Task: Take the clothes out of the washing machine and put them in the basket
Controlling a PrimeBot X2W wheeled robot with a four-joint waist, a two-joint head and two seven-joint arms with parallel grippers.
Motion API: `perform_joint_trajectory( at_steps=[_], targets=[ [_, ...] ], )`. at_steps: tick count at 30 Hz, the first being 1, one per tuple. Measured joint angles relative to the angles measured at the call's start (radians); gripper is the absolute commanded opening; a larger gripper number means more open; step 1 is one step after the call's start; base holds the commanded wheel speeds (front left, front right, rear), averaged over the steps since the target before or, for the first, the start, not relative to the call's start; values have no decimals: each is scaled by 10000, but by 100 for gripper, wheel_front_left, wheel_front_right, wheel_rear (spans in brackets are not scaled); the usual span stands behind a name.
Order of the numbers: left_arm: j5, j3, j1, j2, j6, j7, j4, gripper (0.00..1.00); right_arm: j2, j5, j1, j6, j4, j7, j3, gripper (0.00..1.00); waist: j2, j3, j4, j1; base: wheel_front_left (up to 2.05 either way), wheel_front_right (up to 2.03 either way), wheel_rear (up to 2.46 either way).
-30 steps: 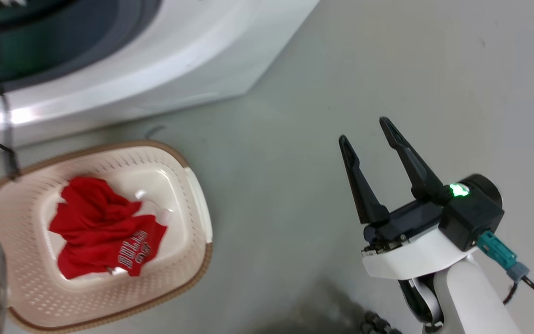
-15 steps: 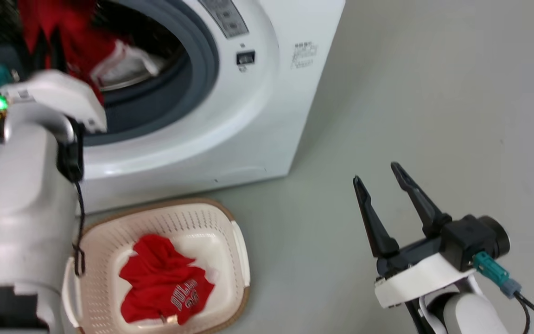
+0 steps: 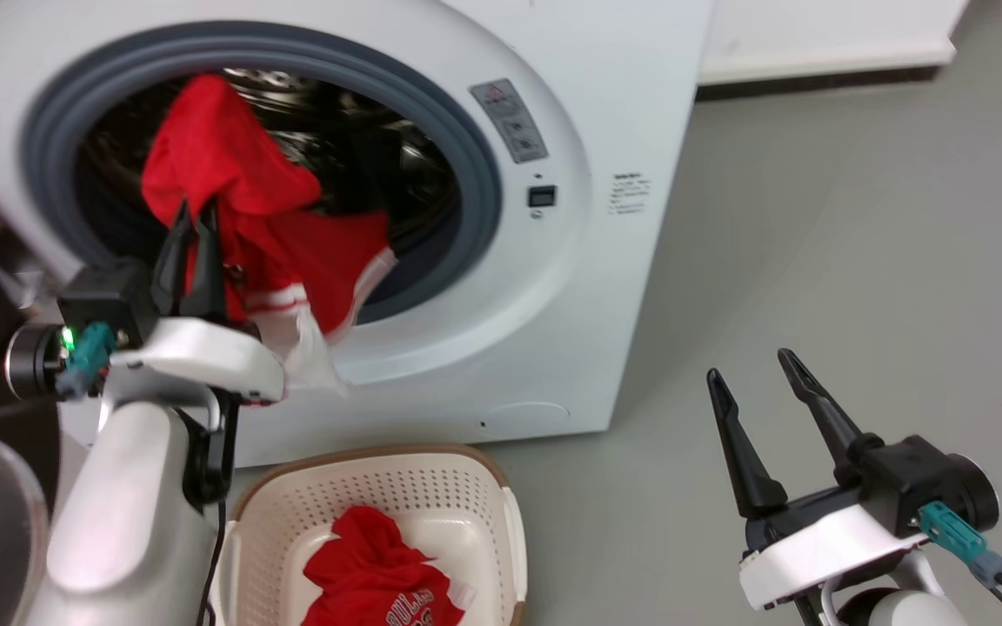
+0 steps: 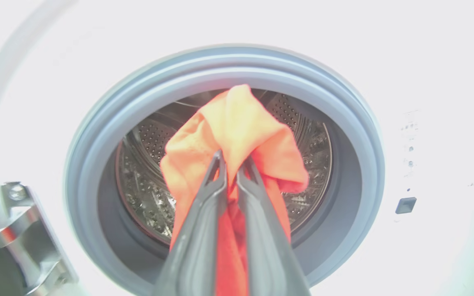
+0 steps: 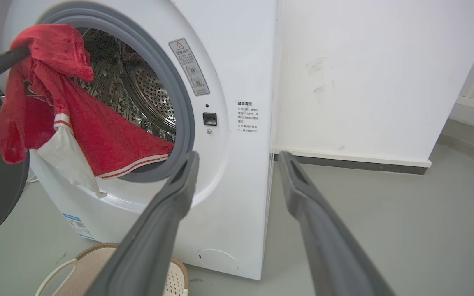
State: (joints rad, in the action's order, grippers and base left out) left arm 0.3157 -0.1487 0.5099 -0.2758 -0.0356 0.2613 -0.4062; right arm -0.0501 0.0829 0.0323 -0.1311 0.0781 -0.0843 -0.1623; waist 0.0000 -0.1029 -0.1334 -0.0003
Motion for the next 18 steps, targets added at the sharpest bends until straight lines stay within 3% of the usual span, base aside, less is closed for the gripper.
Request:
perform_joint_trajectory(
  at_steps=[7, 11, 14, 18],
  targets=[
    [-140, -159, -1828, -123, -458, -504, 3110, 0, -2, -84, -369, 0, 291, 232, 330, 100, 0, 519, 576, 0, 0, 0, 0],
    [-224, -330, -3433, 71, -1009, -796, 4723, 0, -2, -117, -504, 0, 487, 255, 456, 100, 0, 594, 779, -1, 0, 0, 0],
    [-276, -418, -4378, 280, -1363, -838, 5304, 0, -2, -136, -529, 2, 539, 326, 520, 100, 0, 449, 870, 3, 0, 0, 0],
    [-96, -788, -5433, 688, -1457, -731, 5168, 0, -2, -236, -528, 0, 665, 420, 525, 100, 0, 231, 993, 2, 0, 0, 0]
  ],
)
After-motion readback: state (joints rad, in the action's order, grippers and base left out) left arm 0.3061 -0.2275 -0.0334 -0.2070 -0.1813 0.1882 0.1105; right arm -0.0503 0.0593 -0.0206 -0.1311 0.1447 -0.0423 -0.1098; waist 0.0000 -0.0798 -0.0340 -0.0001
